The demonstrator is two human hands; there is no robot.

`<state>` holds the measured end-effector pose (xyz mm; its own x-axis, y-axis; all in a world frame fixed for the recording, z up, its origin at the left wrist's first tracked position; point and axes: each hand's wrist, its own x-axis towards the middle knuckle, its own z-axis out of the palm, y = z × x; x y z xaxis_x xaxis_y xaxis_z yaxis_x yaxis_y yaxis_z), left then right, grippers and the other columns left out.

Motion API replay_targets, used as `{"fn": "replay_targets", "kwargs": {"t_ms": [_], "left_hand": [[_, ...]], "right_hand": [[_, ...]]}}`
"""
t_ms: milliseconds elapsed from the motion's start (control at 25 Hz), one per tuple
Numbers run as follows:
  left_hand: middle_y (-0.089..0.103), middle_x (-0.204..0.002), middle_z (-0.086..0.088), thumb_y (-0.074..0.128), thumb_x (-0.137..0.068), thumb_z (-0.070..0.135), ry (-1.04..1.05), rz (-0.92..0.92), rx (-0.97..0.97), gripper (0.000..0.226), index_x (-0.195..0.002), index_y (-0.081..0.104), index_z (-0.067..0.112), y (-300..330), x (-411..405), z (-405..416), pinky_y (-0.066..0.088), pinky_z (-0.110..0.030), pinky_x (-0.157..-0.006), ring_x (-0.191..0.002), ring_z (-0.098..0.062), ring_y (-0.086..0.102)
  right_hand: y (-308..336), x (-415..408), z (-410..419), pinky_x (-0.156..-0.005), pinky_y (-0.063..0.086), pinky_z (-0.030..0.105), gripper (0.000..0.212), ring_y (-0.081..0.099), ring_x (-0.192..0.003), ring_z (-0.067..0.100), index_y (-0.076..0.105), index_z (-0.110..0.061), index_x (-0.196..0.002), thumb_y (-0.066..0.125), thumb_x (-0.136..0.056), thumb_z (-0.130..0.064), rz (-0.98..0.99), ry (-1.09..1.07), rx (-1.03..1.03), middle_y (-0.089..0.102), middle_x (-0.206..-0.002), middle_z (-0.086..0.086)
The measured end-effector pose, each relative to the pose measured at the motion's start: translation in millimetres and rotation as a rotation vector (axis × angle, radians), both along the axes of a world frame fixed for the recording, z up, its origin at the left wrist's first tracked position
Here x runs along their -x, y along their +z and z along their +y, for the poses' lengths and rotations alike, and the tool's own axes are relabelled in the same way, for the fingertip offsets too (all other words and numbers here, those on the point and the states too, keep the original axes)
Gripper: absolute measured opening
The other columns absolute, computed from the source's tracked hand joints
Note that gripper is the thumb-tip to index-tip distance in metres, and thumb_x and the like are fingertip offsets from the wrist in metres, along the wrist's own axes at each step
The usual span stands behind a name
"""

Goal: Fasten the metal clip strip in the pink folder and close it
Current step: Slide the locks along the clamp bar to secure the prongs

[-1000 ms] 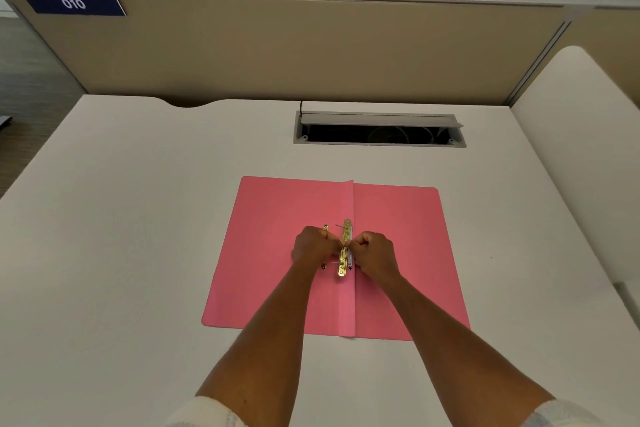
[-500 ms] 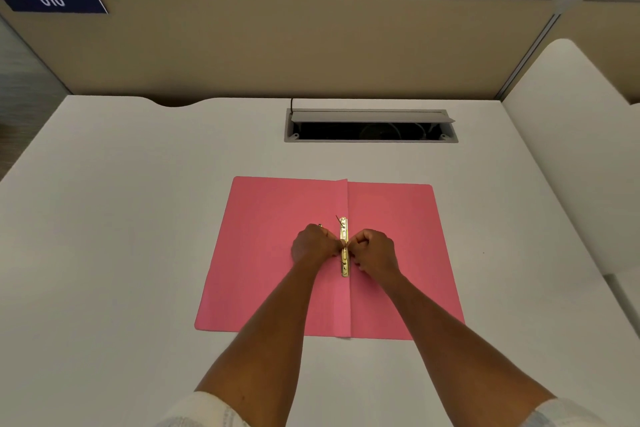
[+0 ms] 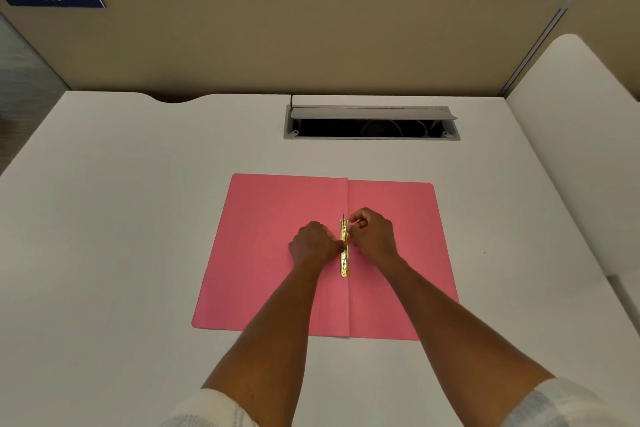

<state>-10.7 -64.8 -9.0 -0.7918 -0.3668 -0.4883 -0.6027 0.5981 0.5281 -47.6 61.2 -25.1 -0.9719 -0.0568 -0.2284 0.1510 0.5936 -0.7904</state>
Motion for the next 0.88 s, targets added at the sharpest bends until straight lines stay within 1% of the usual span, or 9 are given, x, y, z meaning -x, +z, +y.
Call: {"fn": "replay_targets", "kwargs": {"t_ms": [120,200,280,360,480,600,680,800,880], "left_hand": [[0.071,-0.08,0.002,0.074,-0.064,0.047,0.016,0.003,-0.004,0.03,-0.072,0.063,0.021,-1.4,0.4,1.4,0.057,-0.038,-0.084,-0.081,-0.023,0.07],[0.069,-0.078,0.005,0.075,-0.065,0.046,0.006,-0.005,0.006,0.027,-0.071,0.062,0.022,-3.2,0.6,1.2,0.055,-0.038,-0.085,-0.083,-0.022,0.069],[0.066,-0.076,0.007,0.075,-0.066,0.043,-0.001,-0.009,0.018,0.026,-0.067,0.057,0.024,-5.5,0.6,1.1,0.053,-0.038,-0.086,-0.084,-0.021,0.068],[0.067,-0.078,0.007,0.076,-0.067,0.043,-0.002,-0.007,0.026,0.025,-0.068,0.058,0.025,-7.6,0.9,0.9,0.052,-0.039,-0.088,-0.085,-0.021,0.068],[0.058,-0.069,0.011,0.076,-0.067,0.042,-0.009,-0.004,0.039,0.029,-0.064,0.052,0.026,-10.2,2.0,1.0,0.051,-0.038,-0.086,-0.082,-0.021,0.065],[0.067,-0.079,0.007,0.077,-0.068,0.04,-0.005,-0.012,0.037,0.022,-0.072,0.061,0.025,-13.4,4.4,0.6,0.05,-0.039,-0.088,-0.086,-0.021,0.067],[0.071,-0.086,0.005,0.077,-0.069,0.041,-0.008,-0.01,0.043,0.022,-0.078,0.065,0.025,-16.5,4.8,0.5,0.05,-0.04,-0.088,-0.087,-0.022,0.067],[0.072,-0.087,0.005,0.077,-0.069,0.042,-0.009,0.004,0.054,0.022,-0.077,0.065,0.025,-19.9,5.0,0.7,0.048,-0.038,-0.088,-0.087,-0.021,0.067],[0.072,-0.086,0.006,0.076,-0.069,0.043,-0.016,0.017,0.059,0.022,-0.079,0.067,0.025,-21.3,4.8,0.1,0.047,-0.037,-0.087,-0.088,-0.02,0.067]], "right_hand": [[4.3,13.7,-8.3,-0.072,0.053,0.028,0.013,0.067,-0.076,0.013,0.072,-0.019,-0.09,0.072,-0.08,-0.011,0.04,0.115,-0.031,0.072,-0.083,-0.002],[3.9,20.0,-10.5,-0.072,0.05,0.026,0.013,0.065,-0.075,0.011,0.072,-0.019,-0.085,0.071,-0.079,-0.008,0.056,0.173,-0.069,0.073,-0.083,-0.002],[2.6,25.6,-7.6,-0.071,0.052,0.028,0.014,0.066,-0.072,0.012,0.071,-0.019,-0.08,0.072,-0.077,-0.005,0.055,0.17,-0.088,0.072,-0.079,-0.003],[0.4,31.6,-2.6,-0.071,0.058,0.034,0.014,0.071,-0.069,0.017,0.07,-0.016,-0.078,0.074,-0.076,-0.003,0.028,0.142,-0.067,0.072,-0.073,-0.001],[-2.5,38.2,0.6,-0.068,0.059,0.036,0.014,0.072,-0.065,0.021,0.07,-0.014,-0.078,0.076,-0.076,-0.002,0.014,0.156,-0.067,0.071,-0.071,0.001],[-3.6,41.1,-4.0,-0.064,0.056,0.03,0.018,0.069,-0.061,0.013,0.068,-0.019,-0.073,0.076,-0.073,-0.003,0.023,0.189,-0.078,0.071,-0.069,-0.003],[-4.2,42.9,-7.3,-0.063,0.054,0.028,0.016,0.068,-0.061,0.009,0.068,-0.02,-0.072,0.075,-0.071,-0.005,0.037,0.217,-0.107,0.07,-0.067,-0.007],[-5.0,46.5,-11.3,-0.063,0.048,0.028,0.013,0.065,-0.067,0.009,0.067,-0.021,-0.07,0.074,-0.07,-0.011,0.06,0.279,-0.191,0.068,-0.07,-0.01],[-6.0,48.2,-13.3,-0.062,0.042,0.027,0.015,0.061,-0.069,0.009,0.064,-0.023,-0.068,0.074,-0.069,-0.012,0.07,0.305,-0.233,0.065,-0.07,-0.011]]}}
